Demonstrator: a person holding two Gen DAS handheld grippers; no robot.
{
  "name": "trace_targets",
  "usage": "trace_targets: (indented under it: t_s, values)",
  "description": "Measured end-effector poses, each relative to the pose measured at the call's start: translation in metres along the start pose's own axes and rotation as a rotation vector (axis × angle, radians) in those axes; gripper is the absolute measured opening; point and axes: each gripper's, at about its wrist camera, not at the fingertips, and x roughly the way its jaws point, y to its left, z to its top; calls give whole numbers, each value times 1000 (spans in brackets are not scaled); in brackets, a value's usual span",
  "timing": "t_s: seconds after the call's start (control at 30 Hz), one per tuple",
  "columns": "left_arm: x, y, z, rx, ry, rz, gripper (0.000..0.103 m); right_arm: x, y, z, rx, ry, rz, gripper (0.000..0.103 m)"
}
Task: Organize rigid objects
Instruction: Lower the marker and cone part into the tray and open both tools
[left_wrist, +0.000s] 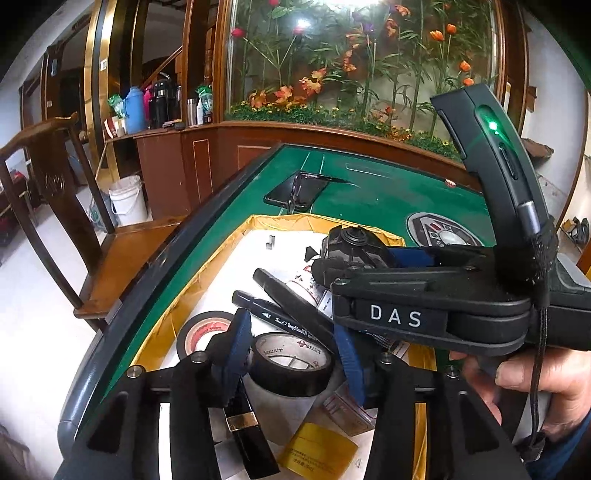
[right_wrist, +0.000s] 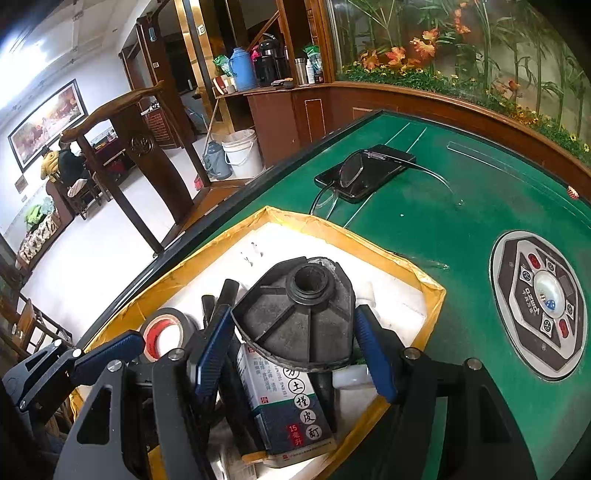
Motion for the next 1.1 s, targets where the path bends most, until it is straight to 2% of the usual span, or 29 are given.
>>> trace_targets:
  t_s: [0.3,0.67,0.93,1.1]
  values:
    - [-6,-9,-4,45,-17,37,58,-2,0,-4,-1,3,-1,67]
    - [-16,-15,-8,75,-35,65,64,-19,5,-15,-25,-22,0,75]
    - [-23,-21,-10,101,-52,84,68,-32,9,-20,-33,-36,7,75]
    - [-28,-26,-13,115,-63,97,74,-39,12,-22,-37,-45,14,75]
